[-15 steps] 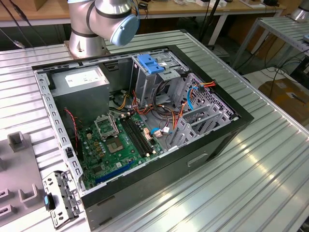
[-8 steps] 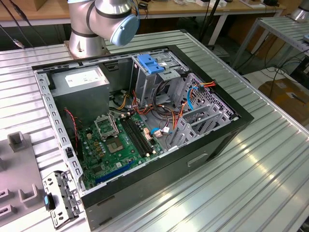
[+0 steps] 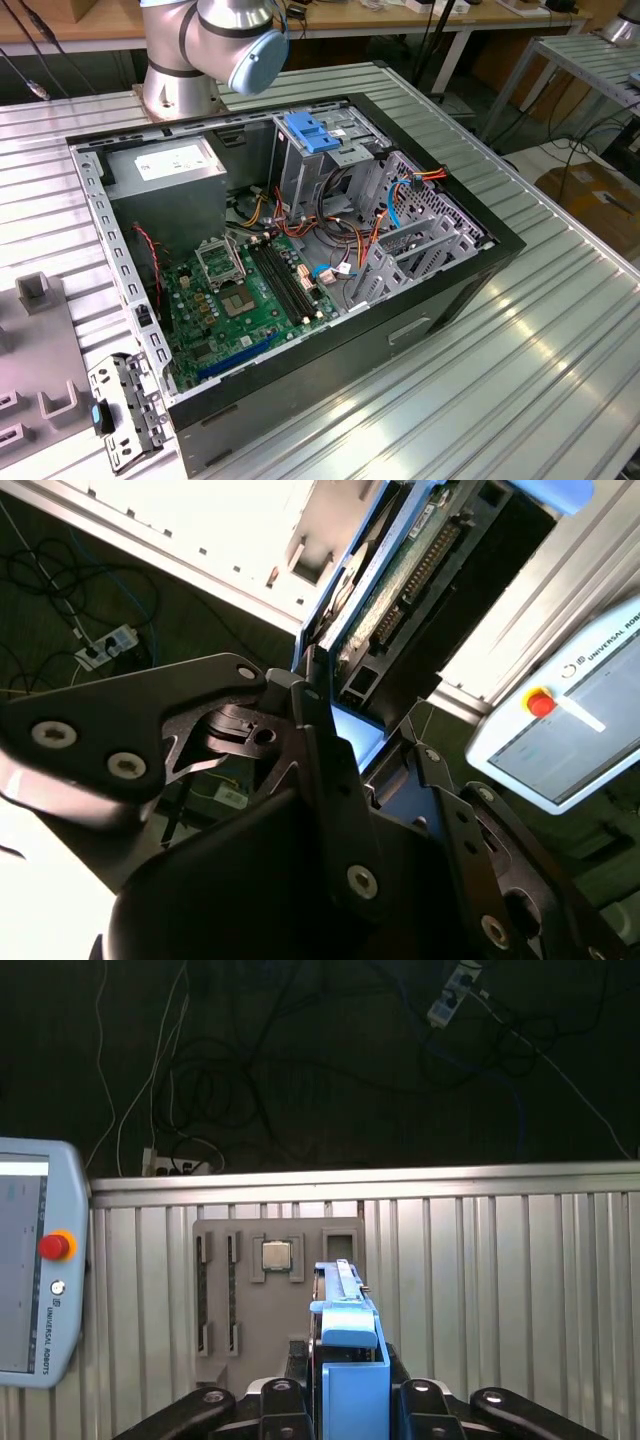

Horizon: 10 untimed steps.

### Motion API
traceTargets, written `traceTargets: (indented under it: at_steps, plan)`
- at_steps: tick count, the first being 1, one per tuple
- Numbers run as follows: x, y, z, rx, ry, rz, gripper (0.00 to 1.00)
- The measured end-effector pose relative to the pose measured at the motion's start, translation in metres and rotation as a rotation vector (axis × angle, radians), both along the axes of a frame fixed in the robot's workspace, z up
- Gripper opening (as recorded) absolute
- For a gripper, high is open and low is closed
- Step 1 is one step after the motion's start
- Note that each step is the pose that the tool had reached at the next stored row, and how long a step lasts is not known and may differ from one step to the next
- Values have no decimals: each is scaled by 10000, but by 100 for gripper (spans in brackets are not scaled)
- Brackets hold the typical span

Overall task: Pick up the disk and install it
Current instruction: 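Pick up the disk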

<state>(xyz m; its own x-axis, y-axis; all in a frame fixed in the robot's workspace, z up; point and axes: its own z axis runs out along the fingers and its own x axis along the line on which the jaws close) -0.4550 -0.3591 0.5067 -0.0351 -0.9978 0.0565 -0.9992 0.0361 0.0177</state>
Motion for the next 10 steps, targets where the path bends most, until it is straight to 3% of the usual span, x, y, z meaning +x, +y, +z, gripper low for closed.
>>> traceTargets:
  at_steps: [10]
  plan:
    - [89, 0, -1, 0, -2, 0, 37]
